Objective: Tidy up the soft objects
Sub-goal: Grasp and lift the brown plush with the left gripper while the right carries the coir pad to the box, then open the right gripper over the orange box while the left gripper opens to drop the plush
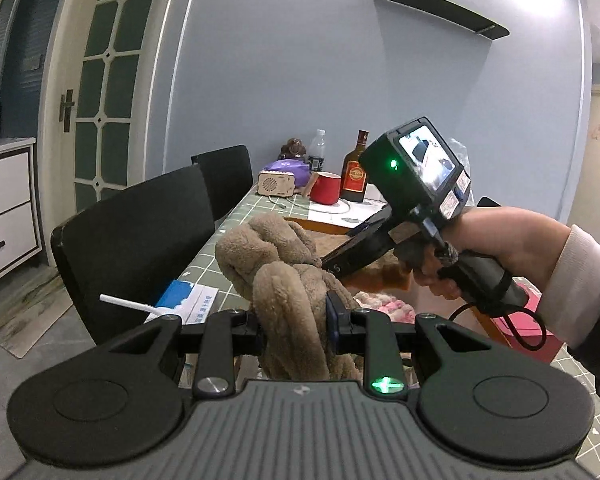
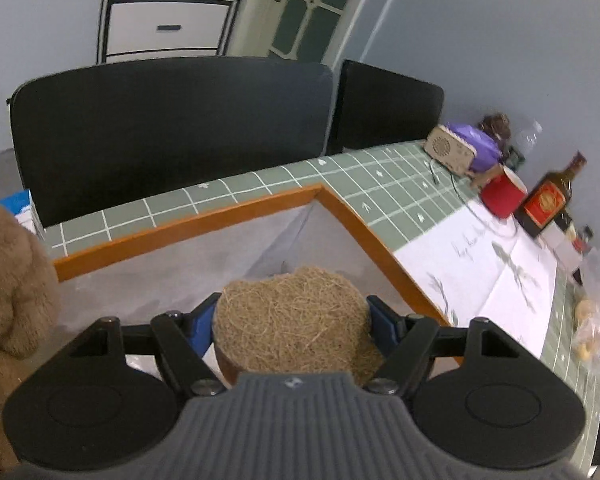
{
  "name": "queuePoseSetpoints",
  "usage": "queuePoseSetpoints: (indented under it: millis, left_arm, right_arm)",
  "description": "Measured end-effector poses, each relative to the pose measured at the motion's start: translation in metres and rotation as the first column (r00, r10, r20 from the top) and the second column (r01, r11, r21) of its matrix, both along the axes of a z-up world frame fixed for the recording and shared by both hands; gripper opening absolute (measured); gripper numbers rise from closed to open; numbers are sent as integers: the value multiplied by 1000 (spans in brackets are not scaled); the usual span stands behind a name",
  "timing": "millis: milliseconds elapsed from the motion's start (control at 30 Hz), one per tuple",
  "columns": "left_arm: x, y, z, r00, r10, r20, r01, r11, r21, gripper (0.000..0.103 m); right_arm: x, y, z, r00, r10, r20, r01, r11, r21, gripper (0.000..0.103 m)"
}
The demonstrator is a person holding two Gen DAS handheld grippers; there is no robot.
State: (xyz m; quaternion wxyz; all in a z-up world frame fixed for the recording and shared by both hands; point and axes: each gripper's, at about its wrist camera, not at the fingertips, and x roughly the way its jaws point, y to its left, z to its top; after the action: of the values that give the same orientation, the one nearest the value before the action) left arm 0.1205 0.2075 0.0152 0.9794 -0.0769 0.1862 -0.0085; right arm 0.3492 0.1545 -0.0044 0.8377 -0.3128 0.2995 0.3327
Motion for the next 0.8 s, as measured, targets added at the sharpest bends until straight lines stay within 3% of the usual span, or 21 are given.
queuePoseSetpoints:
  millis: [67, 167, 300, 467, 800]
  left_arm:
    - [0, 3, -1, 1000, 1, -3, -2, 1000, -9, 31]
    - [0, 3, -2, 1000, -6, 7, 6, 1000, -13, 31]
    - [-1, 3, -3, 1000, 4, 14, -4, 1000, -8, 31]
    - [2, 0, -1, 1000, 29, 1, -29, 999, -17, 31]
    - [21, -17, 16, 996, 67, -66, -68, 998, -13, 31]
  right_arm:
    - [-6, 4, -4, 997, 41, 59, -39, 999, -33, 75]
    - [-9, 2, -2, 992, 47, 117, -44, 999, -32, 97]
    - [-19, -21, 18, 990, 13, 137, -24, 997, 77, 97]
    - [-41, -63, 49, 969, -129, 209, 80, 970, 230, 98]
    - [-69, -140, 62, 977, -162, 138, 79, 879, 470, 98]
